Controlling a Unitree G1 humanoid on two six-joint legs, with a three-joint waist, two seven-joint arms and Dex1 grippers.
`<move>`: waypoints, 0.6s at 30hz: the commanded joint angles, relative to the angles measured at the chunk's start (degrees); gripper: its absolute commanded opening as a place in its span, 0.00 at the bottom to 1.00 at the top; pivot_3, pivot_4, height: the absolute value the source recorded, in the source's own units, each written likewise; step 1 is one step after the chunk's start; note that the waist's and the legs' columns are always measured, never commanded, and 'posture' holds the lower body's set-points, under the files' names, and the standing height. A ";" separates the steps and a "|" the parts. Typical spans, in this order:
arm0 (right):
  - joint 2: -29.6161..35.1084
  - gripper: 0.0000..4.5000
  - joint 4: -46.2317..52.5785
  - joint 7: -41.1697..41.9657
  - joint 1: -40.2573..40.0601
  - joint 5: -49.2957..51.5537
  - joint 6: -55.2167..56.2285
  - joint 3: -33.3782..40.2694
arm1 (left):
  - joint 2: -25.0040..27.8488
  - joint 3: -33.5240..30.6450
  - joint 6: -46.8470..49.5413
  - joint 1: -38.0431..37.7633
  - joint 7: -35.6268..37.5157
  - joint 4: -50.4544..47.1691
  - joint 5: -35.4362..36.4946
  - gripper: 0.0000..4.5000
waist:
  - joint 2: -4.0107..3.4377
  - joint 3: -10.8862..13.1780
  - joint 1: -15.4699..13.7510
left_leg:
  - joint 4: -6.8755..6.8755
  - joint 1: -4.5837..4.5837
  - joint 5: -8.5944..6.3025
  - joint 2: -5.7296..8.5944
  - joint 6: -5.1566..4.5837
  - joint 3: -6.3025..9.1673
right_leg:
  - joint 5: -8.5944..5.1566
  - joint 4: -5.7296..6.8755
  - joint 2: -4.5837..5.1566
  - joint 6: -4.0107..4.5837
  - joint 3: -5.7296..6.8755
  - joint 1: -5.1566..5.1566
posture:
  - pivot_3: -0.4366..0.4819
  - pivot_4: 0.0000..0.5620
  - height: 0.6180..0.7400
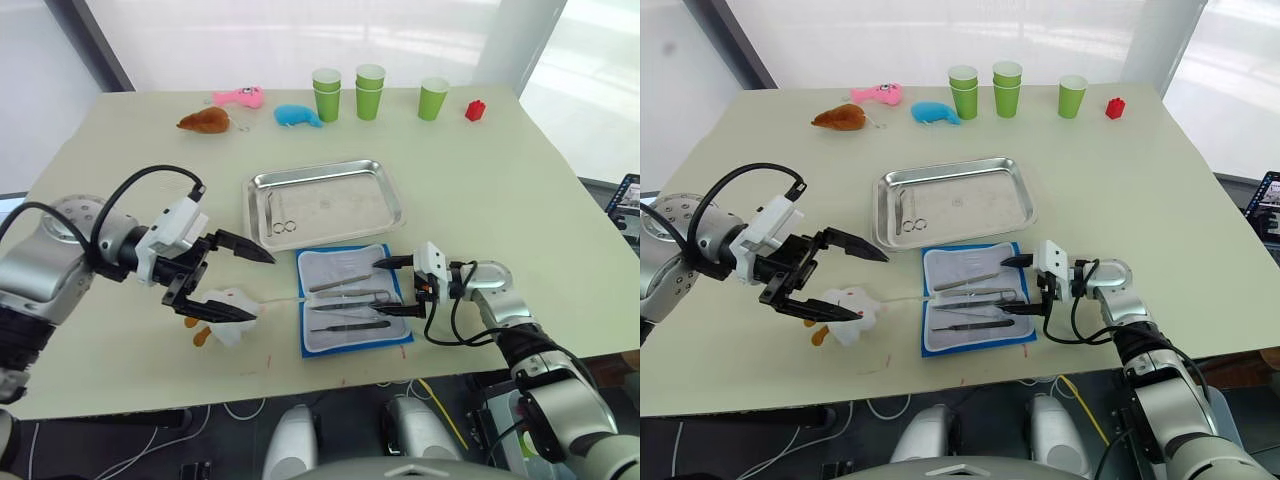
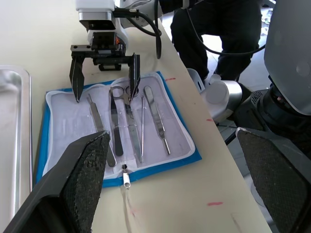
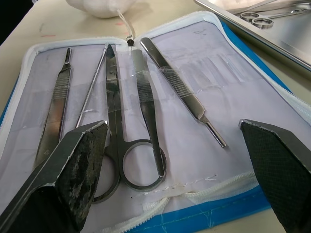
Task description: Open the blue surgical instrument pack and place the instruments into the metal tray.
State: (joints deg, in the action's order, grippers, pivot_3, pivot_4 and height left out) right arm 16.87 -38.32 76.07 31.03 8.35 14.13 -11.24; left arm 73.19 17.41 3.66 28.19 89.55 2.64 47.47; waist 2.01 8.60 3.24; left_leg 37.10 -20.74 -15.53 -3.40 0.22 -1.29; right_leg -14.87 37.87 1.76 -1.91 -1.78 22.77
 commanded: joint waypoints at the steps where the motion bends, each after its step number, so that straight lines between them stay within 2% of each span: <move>1: 0.87 1.00 -4.21 2.17 -2.85 -3.31 -0.38 -3.50 | 0.43 -0.52 -0.70 0.06 2.95 -2.34 1.88 0.98 | -0.01 0.03 -0.11 | 0.00 -0.01 0.00 0.00 0.00 0.00 | -0.01 0.00 0.00 -0.01 0.00 0.00 | 0.48 0.27 1.00; 7: 1.42 1.00 -5.14 4.60 -2.27 -2.49 1.54 -3.15 | -0.12 -0.73 -1.63 0.34 2.95 -0.96 1.31 0.98 | -0.02 0.07 -0.82 | 0.00 -0.04 0.00 0.00 0.00 -0.01 | -0.03 -0.03 0.00 0.03 0.00 0.02 | 0.48 0.27 1.00; 10: 1.47 1.00 -5.63 4.89 -2.06 -2.43 1.82 -3.08 | -2.14 -2.41 -0.51 0.42 2.95 0.12 1.47 0.98 | -0.02 0.07 -1.01 | 0.00 -0.06 0.00 0.00 0.00 -0.02 | -0.05 -0.03 0.00 0.08 0.00 0.02 | 0.48 0.27 1.00; 14: 1.46 1.00 -5.96 4.88 -2.03 -2.40 2.11 -2.93 | -7.45 -5.13 -0.21 0.11 1.56 1.45 -4.81 0.98 | 0.00 0.07 -1.05 | 0.00 -0.07 0.00 0.01 -0.01 -0.01 | -0.03 -0.03 -0.01 0.10 0.02 0.02 | 0.48 0.27 1.00; 16: 1.36 1.00 -5.93 4.75 -2.10 -2.40 2.11 -2.94 | -10.34 -5.06 -0.46 0.23 -3.07 1.46 -9.66 0.98 | 0.03 0.05 -1.06 | 0.00 -0.07 0.00 0.01 0.00 0.00 | -0.03 -0.04 -0.01 0.10 0.03 0.01 | 0.48 0.27 1.00; 18: 1.28 1.00 -6.01 4.68 -2.12 -2.43 2.16 -2.96 | -12.40 -5.12 -0.12 0.37 -4.14 1.56 -12.75 0.98 | 0.04 0.04 -1.05 | 0.01 -0.08 0.00 0.01 0.00 0.00 | 0.01 -0.03 -0.01 0.09 0.03 0.01 | 0.48 0.27 1.00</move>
State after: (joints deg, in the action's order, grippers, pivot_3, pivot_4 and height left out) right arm 17.80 -40.38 79.75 31.91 9.15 17.38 -11.19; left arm 61.53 13.94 3.42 27.99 86.47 4.52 37.51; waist 2.06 8.64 2.19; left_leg 37.11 -20.82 -15.53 -3.39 0.22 -1.29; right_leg -14.78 37.84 1.76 -1.92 -1.76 22.79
